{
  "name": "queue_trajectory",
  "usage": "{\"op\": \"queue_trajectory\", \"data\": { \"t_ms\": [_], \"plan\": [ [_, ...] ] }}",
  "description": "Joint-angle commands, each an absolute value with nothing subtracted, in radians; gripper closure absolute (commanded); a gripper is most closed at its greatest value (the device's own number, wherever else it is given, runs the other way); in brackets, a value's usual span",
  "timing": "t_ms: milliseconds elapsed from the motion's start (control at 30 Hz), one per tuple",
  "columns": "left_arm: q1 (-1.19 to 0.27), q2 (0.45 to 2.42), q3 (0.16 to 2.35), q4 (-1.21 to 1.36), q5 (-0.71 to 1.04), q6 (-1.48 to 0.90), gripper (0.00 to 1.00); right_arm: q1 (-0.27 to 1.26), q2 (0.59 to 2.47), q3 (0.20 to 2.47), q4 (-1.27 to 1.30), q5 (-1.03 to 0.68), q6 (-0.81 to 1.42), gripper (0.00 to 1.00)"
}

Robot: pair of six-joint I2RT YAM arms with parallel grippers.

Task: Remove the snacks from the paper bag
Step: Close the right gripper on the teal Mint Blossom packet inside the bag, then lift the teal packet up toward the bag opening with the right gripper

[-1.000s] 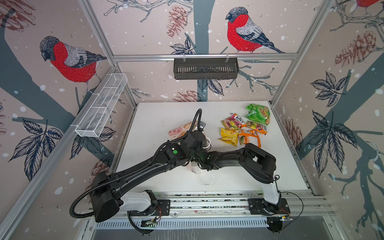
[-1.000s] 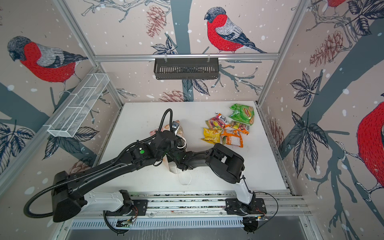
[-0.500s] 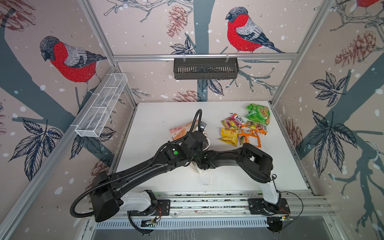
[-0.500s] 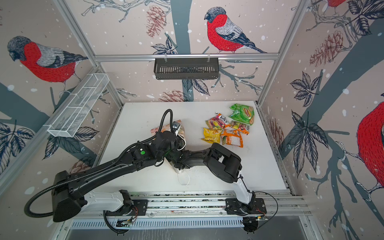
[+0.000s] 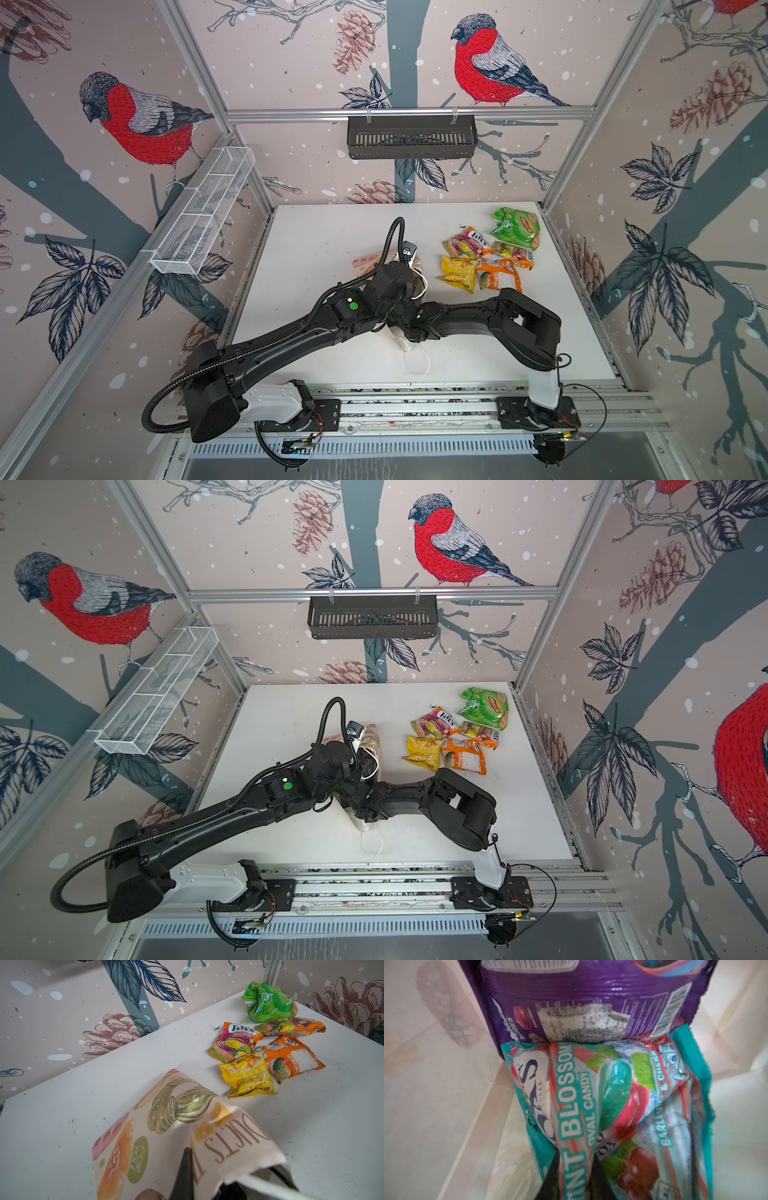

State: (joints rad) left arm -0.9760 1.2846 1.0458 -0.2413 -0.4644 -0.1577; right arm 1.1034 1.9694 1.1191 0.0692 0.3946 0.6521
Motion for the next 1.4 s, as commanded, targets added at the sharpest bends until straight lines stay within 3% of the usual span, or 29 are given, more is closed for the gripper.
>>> {"op": "queue_trajectory", "data": {
  "t_ms": [0,633,767,1367],
  "plan": [
    [-0.976,1.304,1.041,-0.295,-0.423,-0.177,1.00,1.110,1.945,1.128,0.057,0.396,0.643,0.83],
    [-0.975,1.338,1.074,-0.340,-0.467,-0.210,1.00,1.125,1.894,1.097,0.080,0.581,0.603,0.92],
    [-0.975,1.335,1.074,-0.338,-0.476,-0.212,1.00,1.110,1.889,1.077,0.087,0.614,0.603,0.97],
    [-0.972,1.282,1.069,-0.328,-0.472,-0.221,1.00,1.095,1.844,0.978,0.150,0.625,0.607,0.98]
  ]
}}
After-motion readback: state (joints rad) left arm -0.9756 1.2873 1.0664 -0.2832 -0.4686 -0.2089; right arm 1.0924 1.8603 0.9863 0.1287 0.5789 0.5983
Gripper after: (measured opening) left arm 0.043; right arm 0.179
